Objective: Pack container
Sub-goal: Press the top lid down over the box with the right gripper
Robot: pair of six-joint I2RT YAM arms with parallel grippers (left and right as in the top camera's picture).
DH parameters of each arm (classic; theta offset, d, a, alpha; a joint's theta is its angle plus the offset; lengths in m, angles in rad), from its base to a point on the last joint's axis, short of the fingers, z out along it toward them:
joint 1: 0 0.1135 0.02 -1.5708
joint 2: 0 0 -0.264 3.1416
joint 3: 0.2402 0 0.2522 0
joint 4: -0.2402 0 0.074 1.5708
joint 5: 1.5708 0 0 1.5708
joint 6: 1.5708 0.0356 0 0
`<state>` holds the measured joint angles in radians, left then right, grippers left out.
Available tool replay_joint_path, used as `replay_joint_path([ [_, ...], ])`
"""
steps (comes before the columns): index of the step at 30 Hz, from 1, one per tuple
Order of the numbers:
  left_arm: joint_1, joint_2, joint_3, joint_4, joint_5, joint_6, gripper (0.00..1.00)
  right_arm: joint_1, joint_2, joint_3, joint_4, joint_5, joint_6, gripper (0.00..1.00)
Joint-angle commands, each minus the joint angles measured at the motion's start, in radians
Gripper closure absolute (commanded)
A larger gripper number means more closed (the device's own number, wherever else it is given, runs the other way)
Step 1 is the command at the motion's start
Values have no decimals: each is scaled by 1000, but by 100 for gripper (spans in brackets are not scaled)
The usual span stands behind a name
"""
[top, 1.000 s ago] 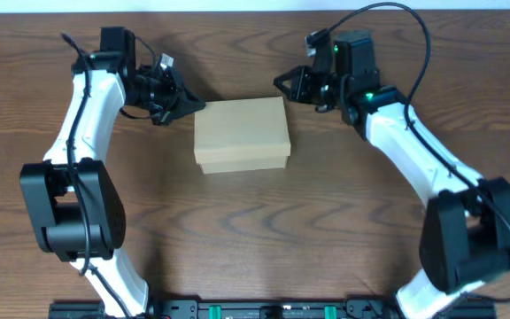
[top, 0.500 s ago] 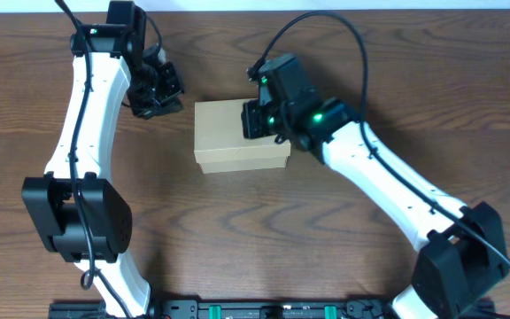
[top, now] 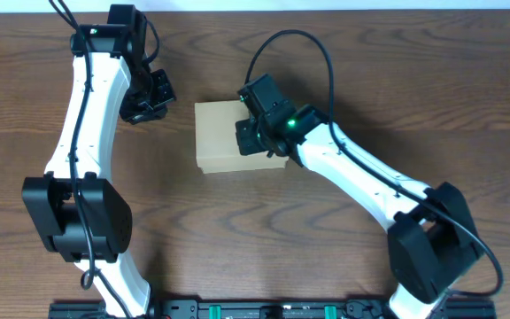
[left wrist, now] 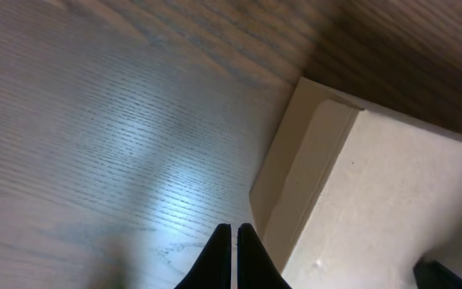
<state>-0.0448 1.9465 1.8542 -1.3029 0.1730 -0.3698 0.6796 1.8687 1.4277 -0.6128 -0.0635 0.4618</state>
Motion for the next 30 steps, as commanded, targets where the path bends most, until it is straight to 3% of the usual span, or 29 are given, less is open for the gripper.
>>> replay_joint_path([
  [1,2,-26,18,-5,-27,-11,94,22,44,17,-11,12,-14,99],
  [15,4,-28,19,-23,-26,-5,95,56,58,42,-53,41,-15,99],
  [20,7,-38,23,-40,-26,19,91,44,-14,90,-57,40,-134,96],
  [21,7,-40,23,-42,-26,22,82,42,-25,97,-58,40,-152,85],
  [22,7,-43,23,-44,-23,24,70,40,-44,105,-58,40,-175,53],
  [23,7,-45,23,-47,-23,23,52,39,-55,109,-57,41,-190,15],
  [24,7,-45,23,-51,-22,23,30,39,-71,113,-55,41,-212,1],
  [25,7,-46,24,-55,-20,24,3,37,-87,115,-52,42,-227,1],
  [30,7,-47,24,-95,-7,23,4,19,-148,117,-51,105,-238,1],
])
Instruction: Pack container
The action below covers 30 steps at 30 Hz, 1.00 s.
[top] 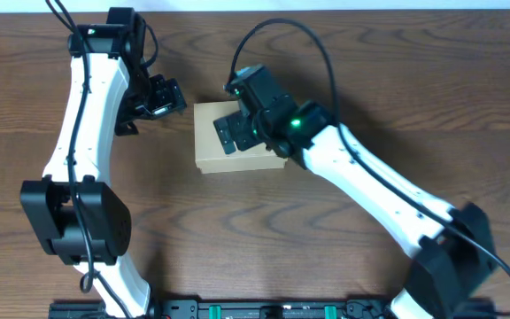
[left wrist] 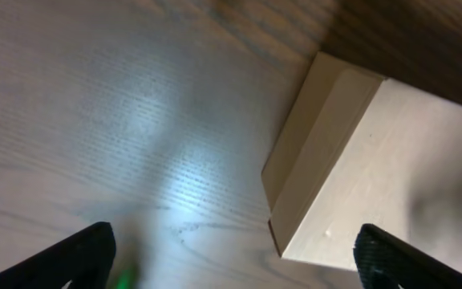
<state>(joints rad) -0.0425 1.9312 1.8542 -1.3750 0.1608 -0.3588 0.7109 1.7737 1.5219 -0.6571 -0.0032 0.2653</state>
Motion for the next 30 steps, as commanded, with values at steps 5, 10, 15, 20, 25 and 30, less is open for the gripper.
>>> replay_joint_path([
  [5,7,-39,37,-37,103,52,5,-33,-117,23,-18,36,-77,1],
  [10,10,-99,37,-27,123,116,5,-63,-207,19,-85,6,-233,1],
  [15,10,-213,-10,13,118,154,5,-105,-343,-19,-199,-5,-283,1],
  [20,10,-404,-226,127,121,166,5,-136,-562,-180,-192,-5,-325,1],
  [25,10,-636,-520,279,154,173,5,-148,-824,-405,-151,-5,-326,1],
  [30,10,-897,-804,443,278,229,4,-148,-1111,-614,-146,-37,-305,1],
])
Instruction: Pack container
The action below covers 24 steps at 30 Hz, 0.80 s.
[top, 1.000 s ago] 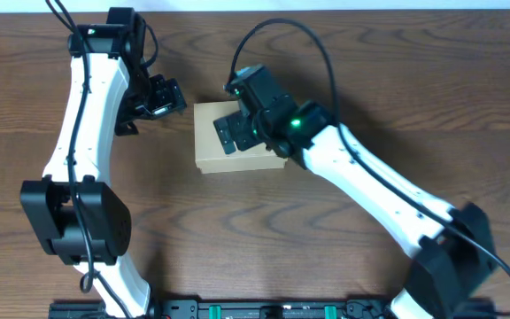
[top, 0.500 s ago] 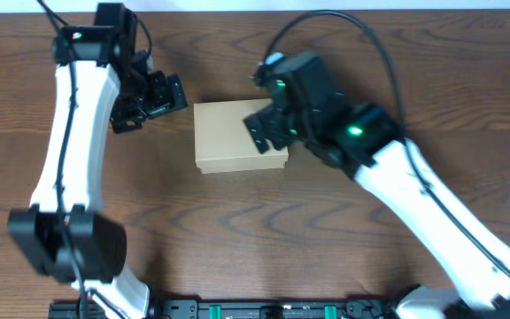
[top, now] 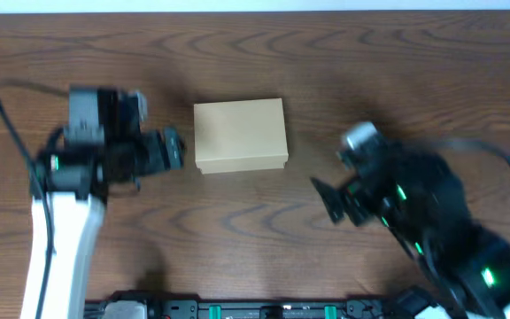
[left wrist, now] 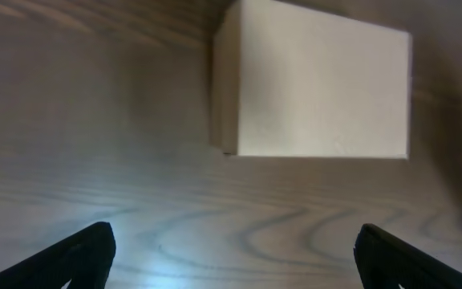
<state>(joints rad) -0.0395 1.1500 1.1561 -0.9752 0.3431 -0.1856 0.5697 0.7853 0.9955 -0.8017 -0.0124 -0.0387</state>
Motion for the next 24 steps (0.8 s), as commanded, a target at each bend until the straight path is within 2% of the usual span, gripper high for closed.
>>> replay_joint_path([
  [1,6,-154,-142,63,120,64,5,-6,-164,-115,-4,-32,9,1],
  [6,6,-358,-306,100,241,128,5,-6,-404,-268,-29,-56,90,1],
  [9,6,-436,-358,87,286,138,5,-6,-479,-324,-30,-57,98,1],
  [18,6,-587,-383,85,435,187,5,-6,-491,-352,-166,-56,97,1],
  [24,6,-721,-383,73,399,178,4,-6,-491,-352,-255,-56,97,1],
])
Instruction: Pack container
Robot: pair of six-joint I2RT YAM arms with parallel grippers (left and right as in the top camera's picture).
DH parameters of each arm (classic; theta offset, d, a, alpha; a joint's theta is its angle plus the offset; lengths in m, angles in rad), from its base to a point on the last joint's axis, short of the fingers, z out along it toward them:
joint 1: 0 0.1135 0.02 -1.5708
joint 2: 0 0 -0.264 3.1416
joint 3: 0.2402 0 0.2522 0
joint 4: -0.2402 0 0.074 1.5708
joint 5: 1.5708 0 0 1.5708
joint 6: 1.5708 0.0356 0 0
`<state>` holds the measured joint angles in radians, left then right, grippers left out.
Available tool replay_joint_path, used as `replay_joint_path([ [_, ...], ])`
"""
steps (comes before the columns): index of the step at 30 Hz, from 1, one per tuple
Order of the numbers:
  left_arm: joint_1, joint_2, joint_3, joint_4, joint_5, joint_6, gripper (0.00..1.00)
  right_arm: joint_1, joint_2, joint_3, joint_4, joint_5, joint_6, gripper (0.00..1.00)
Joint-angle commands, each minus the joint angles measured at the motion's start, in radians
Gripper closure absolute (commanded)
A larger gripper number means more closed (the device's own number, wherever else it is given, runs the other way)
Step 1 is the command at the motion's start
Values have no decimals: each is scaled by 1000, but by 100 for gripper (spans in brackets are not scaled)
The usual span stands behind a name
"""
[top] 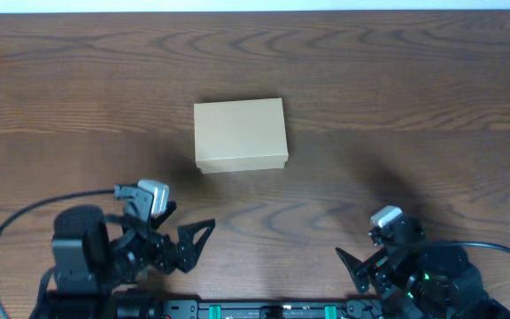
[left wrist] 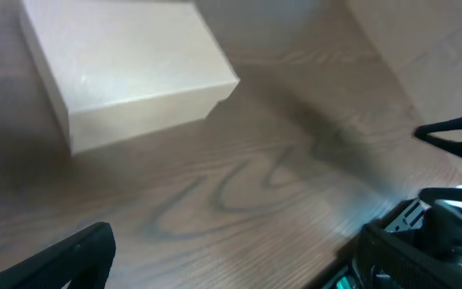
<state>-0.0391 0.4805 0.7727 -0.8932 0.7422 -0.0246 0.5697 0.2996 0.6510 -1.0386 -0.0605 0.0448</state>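
Note:
A closed tan cardboard box (top: 240, 135) lies flat in the middle of the wooden table (top: 397, 106), with nothing touching it; the left wrist view shows its lid and front side (left wrist: 127, 76). My left gripper (top: 195, 246) is open, low at the near left edge, well short of the box, and the same gripper (left wrist: 231, 269) has only bare wood between its fingers (left wrist: 79, 257). My right gripper (top: 351, 270) sits at the near right edge, its fingers (left wrist: 447, 132) spread apart and holding nothing.
A black rail with green lights (top: 264, 310) runs along the near edge between the two arm bases. A cable (top: 25, 221) loops out from the left arm. No other objects show on the wood.
Both arms have drawn back from beside the box to the near edge of the table. The box has not moved. Both grippers remain open.
My left gripper was shut beside the box's left end while the right gripper rested on its lid. Then the left stood open and the right was further left on the lid. Then both were clear of the box, and now they sit at the near edge.

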Motion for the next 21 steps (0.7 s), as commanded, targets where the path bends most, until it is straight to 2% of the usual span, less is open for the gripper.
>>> replay_joint_path([
  [1,6,-80,0,-33,-66,11,5,-6,-5,-7,-29,-8,14,1],
  [3,6,-126,1,-65,-183,-41,5,-6,-5,-7,-44,-8,14,1],
  [7,6,-190,5,-74,-280,-52,5,-6,-5,-7,-51,-8,14,1],
  [14,6,-195,-3,-97,-468,150,5,-6,-5,-7,-51,-8,14,1],
  [19,6,-195,-12,-97,-682,170,5,-6,-5,-7,-51,-8,14,1],
  [21,6,-197,-20,-91,-725,187,4,-6,-5,-7,-52,-8,14,1],
])
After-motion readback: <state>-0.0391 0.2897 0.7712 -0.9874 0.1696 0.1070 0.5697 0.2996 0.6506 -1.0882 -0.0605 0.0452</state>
